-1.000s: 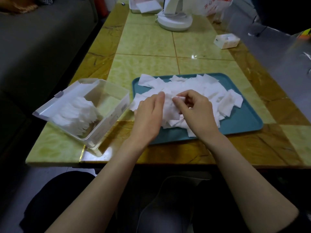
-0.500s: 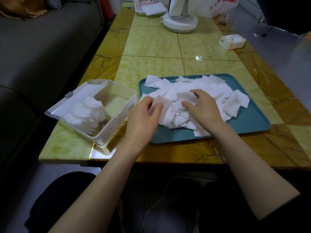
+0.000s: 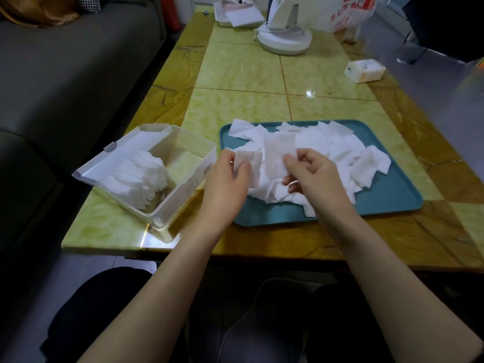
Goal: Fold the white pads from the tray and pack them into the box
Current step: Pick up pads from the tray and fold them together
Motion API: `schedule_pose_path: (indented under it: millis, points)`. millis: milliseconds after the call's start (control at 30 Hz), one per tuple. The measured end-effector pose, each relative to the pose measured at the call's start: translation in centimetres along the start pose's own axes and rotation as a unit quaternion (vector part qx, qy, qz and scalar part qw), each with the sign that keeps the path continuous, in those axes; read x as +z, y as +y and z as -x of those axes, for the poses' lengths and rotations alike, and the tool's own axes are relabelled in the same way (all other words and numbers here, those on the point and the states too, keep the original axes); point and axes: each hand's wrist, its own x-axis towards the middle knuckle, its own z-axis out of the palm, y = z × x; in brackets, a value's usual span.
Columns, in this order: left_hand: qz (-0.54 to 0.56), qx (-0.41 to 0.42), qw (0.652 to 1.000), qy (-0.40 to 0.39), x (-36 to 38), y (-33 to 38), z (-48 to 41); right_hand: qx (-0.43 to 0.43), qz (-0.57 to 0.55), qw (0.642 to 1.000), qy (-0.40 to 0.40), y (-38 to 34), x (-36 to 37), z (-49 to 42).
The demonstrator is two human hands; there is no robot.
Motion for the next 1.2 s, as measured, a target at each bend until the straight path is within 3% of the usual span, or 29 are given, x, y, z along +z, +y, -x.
schedule_pose_path:
  millis: [100, 233, 600, 767, 1100, 1200]
  points:
    - [0.054, -0.019, 0.998, -0.034, 0.5, 0.3, 0.2, 0.038, -0.026, 0.998, -0.049, 0.5, 1.2, 0.5]
    - [0.083, -0.009, 0.995, -0.063, 0.8, 0.8, 0.4, -0.003, 0.060, 0.998, -0.033, 1.4, 1.3, 0.4]
    - [0.186, -0.040, 0.976, -0.107, 0.5, 1.4, 0.6, -0.050, 0.106, 0.993, -0.005, 2.1, 1.3, 0.3]
    - [0.115, -0.013, 0.987, -0.109, 0.6, 1.1, 0.8, -0.027, 0.100, 0.994, -0.029, 2.1, 1.2, 0.5]
    - [0.081, 0.001, 0.989, -0.122, -0.3, 0.7, 0.6, 0.018, 0.110, 0.993, -0.038, 2.0, 1.3, -0.2]
    - [0.103, -0.011, 0.989, -0.104, -0.7, 0.7, 0.4, -0.038, 0.151, 0.987, 0.035, 2.1, 1.0, -1.5]
